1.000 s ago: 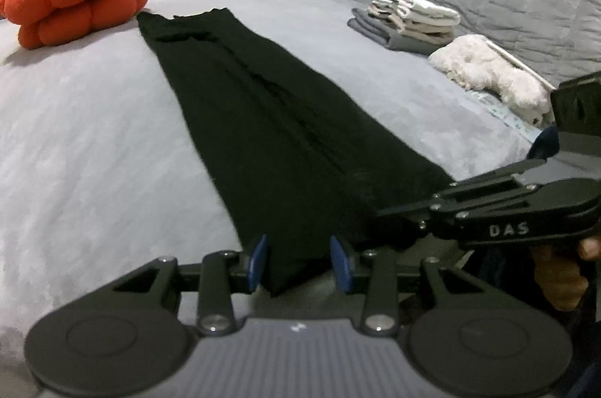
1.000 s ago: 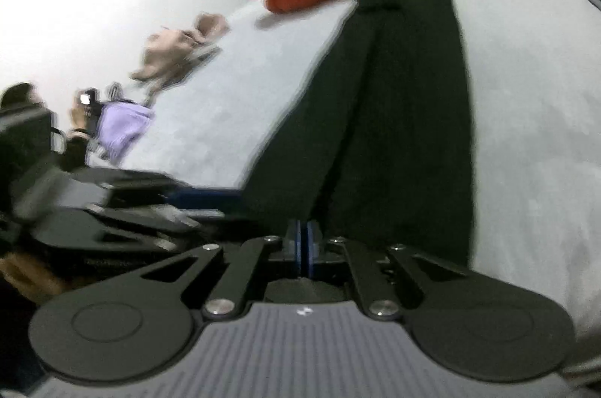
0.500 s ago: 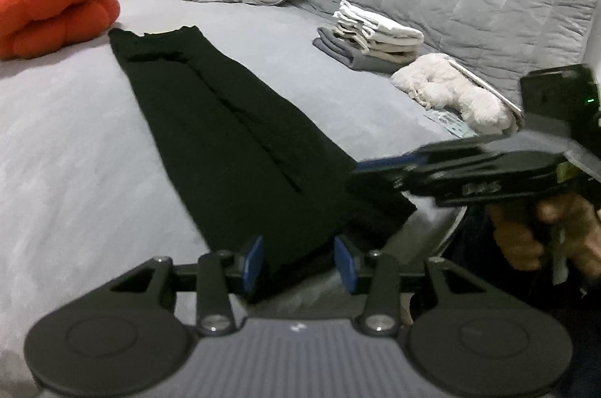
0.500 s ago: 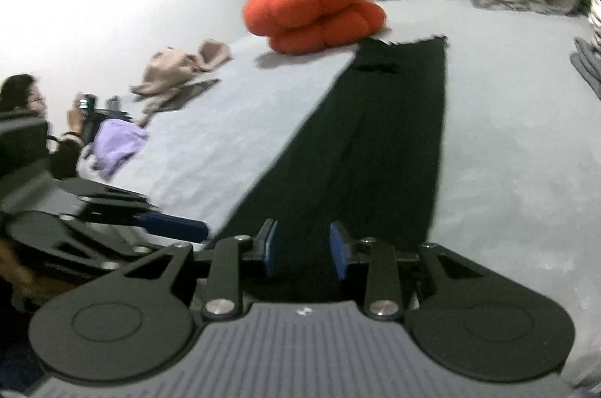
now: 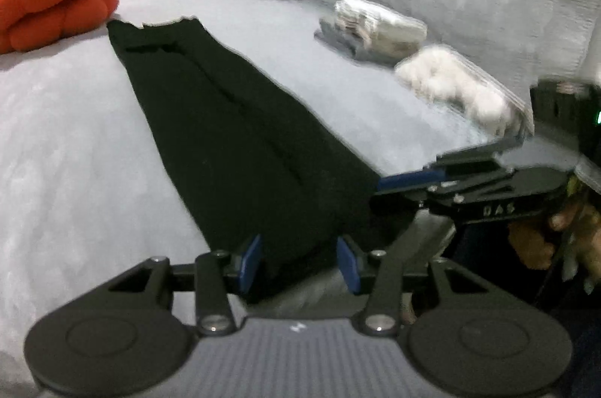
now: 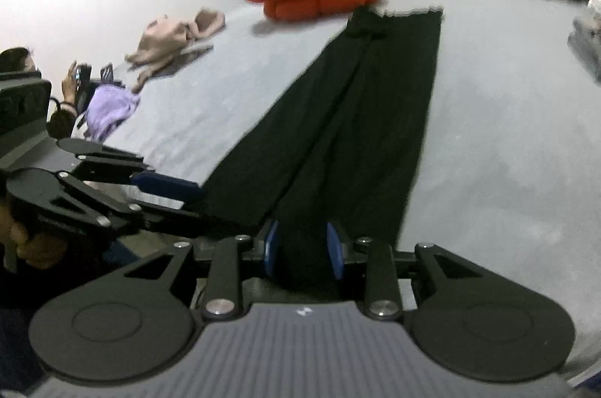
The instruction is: Fold clothes
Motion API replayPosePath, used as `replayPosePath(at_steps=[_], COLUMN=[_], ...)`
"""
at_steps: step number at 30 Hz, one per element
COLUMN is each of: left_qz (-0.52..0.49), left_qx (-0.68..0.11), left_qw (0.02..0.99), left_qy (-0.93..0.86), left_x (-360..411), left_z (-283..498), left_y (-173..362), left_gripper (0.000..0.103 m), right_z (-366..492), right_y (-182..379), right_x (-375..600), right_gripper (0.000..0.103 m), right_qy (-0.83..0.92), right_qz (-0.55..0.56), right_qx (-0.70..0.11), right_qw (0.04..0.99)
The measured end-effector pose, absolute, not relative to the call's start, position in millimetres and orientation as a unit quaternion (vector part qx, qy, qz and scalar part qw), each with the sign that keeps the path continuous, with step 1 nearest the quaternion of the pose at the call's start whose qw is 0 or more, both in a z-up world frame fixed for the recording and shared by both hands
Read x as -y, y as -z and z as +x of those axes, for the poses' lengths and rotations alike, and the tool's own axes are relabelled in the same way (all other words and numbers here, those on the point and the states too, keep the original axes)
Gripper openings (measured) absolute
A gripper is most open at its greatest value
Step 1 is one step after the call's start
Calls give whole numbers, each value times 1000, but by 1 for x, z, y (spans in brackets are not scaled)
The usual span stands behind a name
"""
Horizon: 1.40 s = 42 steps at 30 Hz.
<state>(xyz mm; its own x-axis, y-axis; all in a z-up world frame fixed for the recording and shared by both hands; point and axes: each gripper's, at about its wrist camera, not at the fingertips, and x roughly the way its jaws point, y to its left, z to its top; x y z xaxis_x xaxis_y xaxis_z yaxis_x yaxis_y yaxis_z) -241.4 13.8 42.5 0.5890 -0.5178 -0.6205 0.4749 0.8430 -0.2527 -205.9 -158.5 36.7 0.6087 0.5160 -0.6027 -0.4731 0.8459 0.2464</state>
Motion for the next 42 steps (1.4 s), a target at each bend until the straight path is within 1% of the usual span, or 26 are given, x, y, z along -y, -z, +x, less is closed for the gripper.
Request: replayPosePath(at_steps=[4, 8, 11, 13, 16, 19, 21, 23, 26, 30, 35, 40, 42], left_qz=[-23, -11, 13, 17, 25, 40, 42, 46, 48, 37, 63, 76, 76], left_qx=[-347, -355, -347, -357, -382, -373, -371, -370, -371, -372, -359, -362, -362], left_qw=[905, 917, 926, 923, 915, 919, 920, 921, 922, 922, 928, 927, 927], left_qy=[244, 184, 150, 145, 129, 122, 116, 110, 104, 98, 71, 59, 54], left_x=[-12, -4, 2, 4, 5, 8, 8, 10, 10, 8, 13, 15, 14], left_z=[-220, -177, -151, -143, -142, -147, -150, -152, -151, -151, -150, -151, -152], left_y=[-53, -56, -51, -38, -19, -17, -17, -17, -17, -20, -24, -20, -20], left_gripper=[46, 46, 46, 46, 46, 46, 46, 46, 46, 46, 46, 49, 50], right_z=[-190, -161, -129, -109, -92, -87, -89, -88, -87, -94, -90, -86, -84], right_y=[-42, -43, -44, -42, -29, -14, -17, -18, -19, -26, -27, -15, -16], right_x=[161, 157, 157, 160, 166, 168, 167, 167, 174, 169, 165, 154, 157], right_gripper=[32, 31, 29, 29, 29, 29, 25, 25, 25, 27, 27, 26, 26], right_qy=[-247, -245, -244, -243, -237, -224, -209, -188, -177, -177, -172, -160, -158], right_qz=[17, -8, -29, -36, -36, -29, -40, -56, -38, -52, -48, -81, -71], right_qx=[-338, -344, -353, -355, -370, -386, -383, -379, -382, -361, -347, -368, -372], right_qw=[908, 906, 903, 902, 897, 894, 899, 904, 906, 914, 921, 912, 912])
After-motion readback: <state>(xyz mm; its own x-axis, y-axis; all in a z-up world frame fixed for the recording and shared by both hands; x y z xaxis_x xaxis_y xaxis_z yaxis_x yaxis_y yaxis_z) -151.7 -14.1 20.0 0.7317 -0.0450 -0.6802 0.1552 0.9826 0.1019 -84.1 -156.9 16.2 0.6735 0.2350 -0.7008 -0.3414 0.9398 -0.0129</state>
